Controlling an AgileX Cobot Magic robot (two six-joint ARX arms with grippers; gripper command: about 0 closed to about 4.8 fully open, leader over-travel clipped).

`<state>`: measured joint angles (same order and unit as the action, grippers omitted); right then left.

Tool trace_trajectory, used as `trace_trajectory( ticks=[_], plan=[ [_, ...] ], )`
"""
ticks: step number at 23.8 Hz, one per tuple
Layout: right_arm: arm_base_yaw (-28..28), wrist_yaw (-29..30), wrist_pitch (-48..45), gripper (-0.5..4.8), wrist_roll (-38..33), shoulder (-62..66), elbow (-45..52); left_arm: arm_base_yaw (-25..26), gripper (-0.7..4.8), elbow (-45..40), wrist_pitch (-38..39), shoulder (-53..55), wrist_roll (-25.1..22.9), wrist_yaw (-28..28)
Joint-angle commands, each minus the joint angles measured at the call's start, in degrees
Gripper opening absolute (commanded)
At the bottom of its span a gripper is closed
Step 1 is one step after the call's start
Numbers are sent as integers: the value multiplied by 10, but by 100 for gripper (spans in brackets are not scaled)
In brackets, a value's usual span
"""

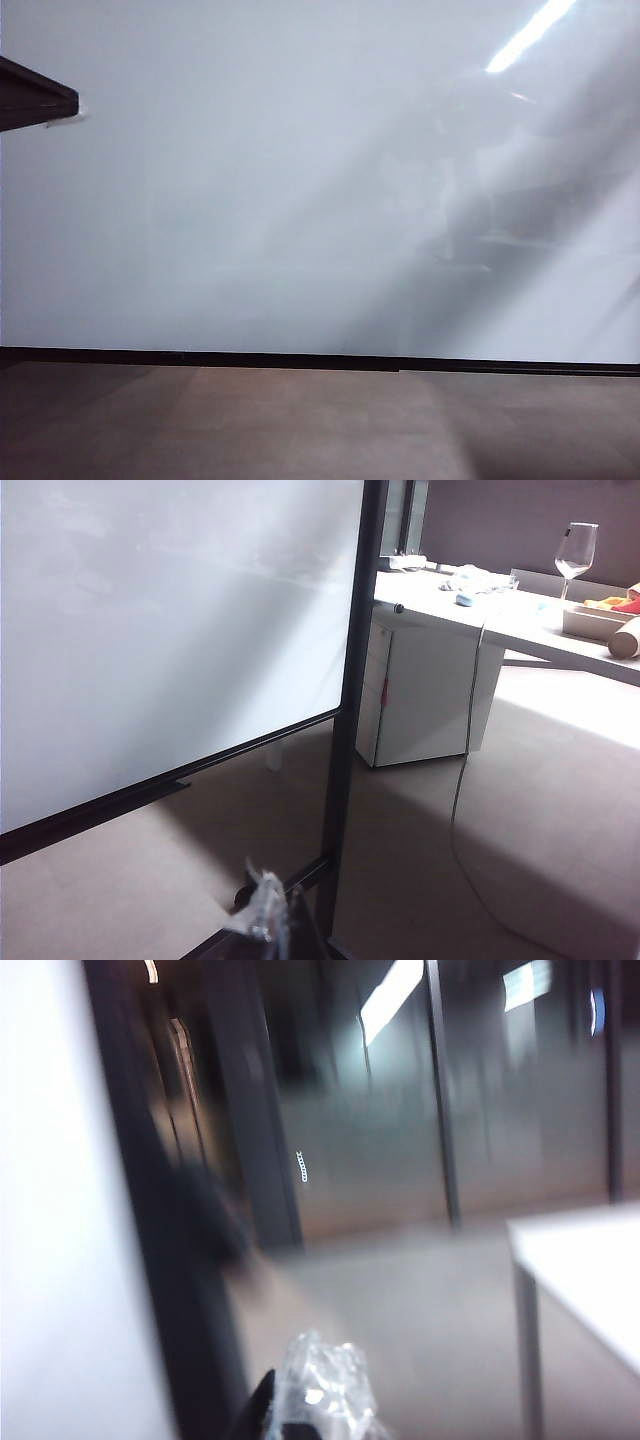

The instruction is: Reach to the right to find the marker pen, pick it up, and write the number 17 on the whiteboard.

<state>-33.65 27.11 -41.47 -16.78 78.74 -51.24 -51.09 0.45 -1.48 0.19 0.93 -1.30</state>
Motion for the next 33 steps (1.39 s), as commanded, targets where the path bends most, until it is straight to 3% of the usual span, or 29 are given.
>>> trace_trajectory(
  ticks=[1,2,3,6,10,13,29,33],
  plan=[
    [3,45,-83,303,14,61,40,1,-5,0,-7,0,-3,0],
    [3,54,-97,426,16,78,48,1,-5,0,-7,0,-2,0],
    [4,78,-110,457,24,104,58,1,-5,0,-7,0,-3,-1],
    [19,90,-135,457,64,162,70,1,-5,0,-7,0,-3,0],
    [47,88,-235,455,75,254,71,0,-5,0,-7,0,-2,0],
    [63,56,-313,454,74,313,70,1,-5,0,-7,0,-2,0],
    [85,8,-334,415,76,397,24,1,-5,0,-7,0,-3,0],
    [85,8,-334,323,78,397,24,1,-5,0,-7,0,-3,0]
  ],
)
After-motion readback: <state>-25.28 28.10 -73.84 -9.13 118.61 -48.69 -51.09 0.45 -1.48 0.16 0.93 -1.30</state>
